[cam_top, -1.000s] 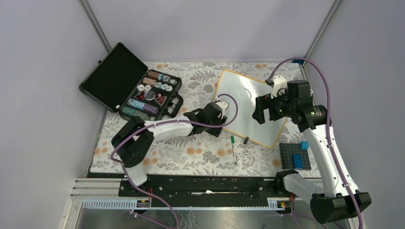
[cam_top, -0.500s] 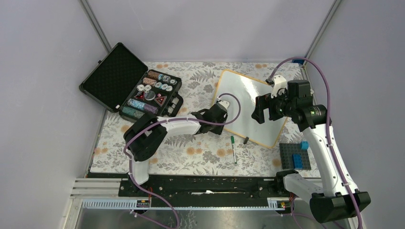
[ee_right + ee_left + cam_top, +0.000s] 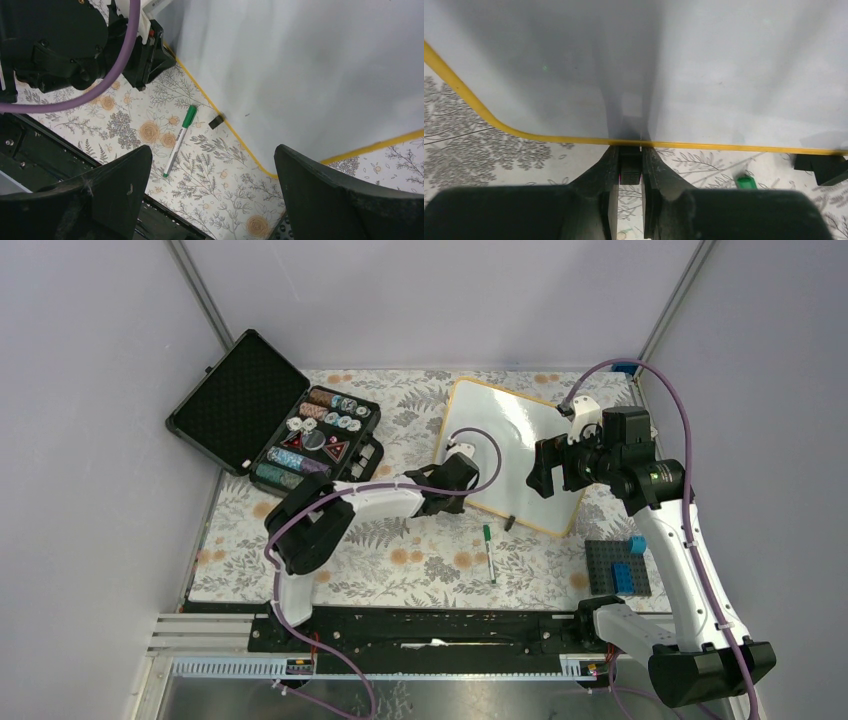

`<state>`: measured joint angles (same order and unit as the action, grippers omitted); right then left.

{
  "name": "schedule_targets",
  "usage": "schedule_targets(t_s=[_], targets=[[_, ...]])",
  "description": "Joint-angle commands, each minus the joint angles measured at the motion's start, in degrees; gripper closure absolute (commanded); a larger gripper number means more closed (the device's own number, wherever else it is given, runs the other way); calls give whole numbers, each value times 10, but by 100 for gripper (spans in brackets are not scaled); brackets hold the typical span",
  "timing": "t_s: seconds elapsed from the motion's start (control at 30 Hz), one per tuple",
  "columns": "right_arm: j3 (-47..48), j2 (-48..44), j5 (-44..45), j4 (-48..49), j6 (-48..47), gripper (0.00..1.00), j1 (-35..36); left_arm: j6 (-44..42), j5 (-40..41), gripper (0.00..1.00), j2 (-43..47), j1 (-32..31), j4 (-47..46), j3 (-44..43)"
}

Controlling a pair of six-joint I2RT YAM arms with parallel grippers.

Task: Write a sentence on the whiteboard
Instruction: Adjust the whiteboard stand at the center of the board.

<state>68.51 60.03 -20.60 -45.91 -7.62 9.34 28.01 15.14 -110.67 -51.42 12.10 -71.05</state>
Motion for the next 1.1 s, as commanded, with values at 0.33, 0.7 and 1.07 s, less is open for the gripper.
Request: schedule_targets(t_s=[0.33,0.7,1.07], targets=[[-23,11,-40,51,3,1,-4,139,130,100,74,44,40,33],[-95,19,-27,123,3,1,-3,161,52,74,28,36,65,-2],[-145,38,-23,177,11,9,0,93,-111,40,80,35,15,12]])
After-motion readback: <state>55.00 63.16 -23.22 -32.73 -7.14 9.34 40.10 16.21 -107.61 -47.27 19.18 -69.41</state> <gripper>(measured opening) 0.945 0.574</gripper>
